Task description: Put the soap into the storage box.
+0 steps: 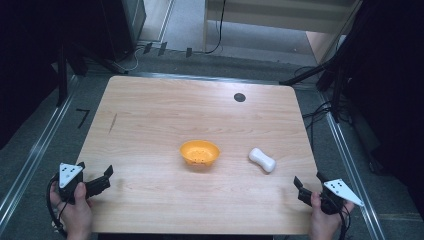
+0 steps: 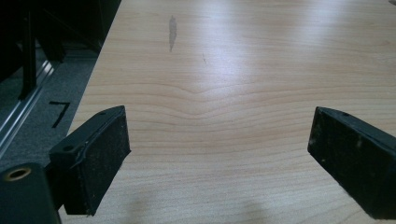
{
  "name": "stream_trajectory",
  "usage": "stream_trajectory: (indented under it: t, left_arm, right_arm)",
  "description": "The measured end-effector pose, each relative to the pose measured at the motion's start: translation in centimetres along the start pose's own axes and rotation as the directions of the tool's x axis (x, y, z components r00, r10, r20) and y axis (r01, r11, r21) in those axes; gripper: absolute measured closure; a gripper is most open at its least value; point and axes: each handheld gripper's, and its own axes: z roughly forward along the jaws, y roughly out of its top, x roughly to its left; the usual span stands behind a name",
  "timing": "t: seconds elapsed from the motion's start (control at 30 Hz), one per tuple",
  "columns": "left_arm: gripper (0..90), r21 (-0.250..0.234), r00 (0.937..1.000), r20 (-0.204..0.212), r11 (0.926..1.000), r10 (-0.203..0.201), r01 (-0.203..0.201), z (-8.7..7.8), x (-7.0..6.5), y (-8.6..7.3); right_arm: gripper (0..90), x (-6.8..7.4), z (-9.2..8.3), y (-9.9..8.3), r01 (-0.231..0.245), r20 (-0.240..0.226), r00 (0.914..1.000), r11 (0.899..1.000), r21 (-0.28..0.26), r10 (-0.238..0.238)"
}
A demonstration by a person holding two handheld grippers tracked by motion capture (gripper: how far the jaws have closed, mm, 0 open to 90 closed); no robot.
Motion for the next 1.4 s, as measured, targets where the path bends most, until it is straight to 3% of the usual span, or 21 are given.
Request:
stream_trajectory:
  t: [0.07,0.33,0.5,0.63,0.67,0.73,0.83,0.87,0.97,1.1,1.17,1.4]
  left_arm:
    - [6.2,0.001,1.0,0.0,1.0,0.001,-0.001,0.0,0.0,0.0]
    - [6.2,-0.001,1.0,-0.001,1.0,0.007,-0.007,0.0,-0.1,0.0]
    - [6.2,0.0,1.0,-0.002,1.0,0.006,-0.006,0.0,-0.1,0.0]
    - [6.2,0.004,1.0,-0.002,1.0,0.007,-0.007,0.0,-0.1,0.0]
    - [6.2,0.005,1.0,-0.002,1.0,0.006,-0.006,0.0,-0.1,0.0]
    - [6.2,0.004,1.0,-0.002,1.0,0.007,-0.007,0.0,-0.1,0.0]
    - [6.2,0.003,1.0,-0.001,1.0,0.005,-0.005,0.0,0.0,0.0]
    - [6.2,0.002,1.0,0.0,1.0,0.005,-0.005,0.0,0.0,0.0]
    - [6.2,0.003,1.0,-0.003,1.0,0.005,-0.005,0.1,0.0,0.0]
    - [6.2,0.003,0.9999,-0.005,0.9999,0.01,-0.01,0.1,-0.1,0.1]
    - [6.2,0.002,0.9999,-0.005,0.9999,0.01,-0.01,0.1,-0.1,0.1]
    - [6.2,0.0,0.9998,-0.007,0.9998,0.018,-0.018,0.1,-0.1,0.0]
  right_arm:
    - [9.4,0.0,0.0,0.0,0.006,0.019,0.9998,1.0,-0.008,-0.006]
    - [8.7,-0.2,-0.3,-0.1,-0.033,0.0,0.9995,0.999,-0.027,0.033]
    - [4.1,-0.2,-0.2,-0.1,-0.039,0.035,0.9986,0.999,-0.019,0.04]
    - [10.0,-0.3,-0.3,-0.1,-0.037,0.005,0.9993,0.999,-0.034,0.038]
    - [20.8,-0.6,-0.4,-0.2,-0.031,-0.054,0.9981,0.999,-0.033,0.03]
    - [17.0,-0.5,-0.2,-0.1,-0.028,-0.048,0.9985,1.0,-0.014,0.028]
    - [18.3,-0.2,-0.1,0.0,-0.008,-0.037,0.9993,1.0,-0.003,0.008]
    - [21.8,-0.2,-0.1,0.0,-0.003,-0.053,0.9986,1.0,0.003,0.004]
    - [21.0,-0.4,0.1,0.1,-0.023,-0.083,0.9963,0.999,0.026,0.025]
    - [18.1,0.0,0.3,0.8,0.03,-0.066,0.9975,0.997,0.066,-0.025]
    - [15.4,0.3,0.5,1.5,0.074,-0.082,0.9944,0.993,0.088,-0.067]
    - [13.9,1.5,1.7,3.4,0.184,-0.138,0.9773,0.966,0.18,-0.16]
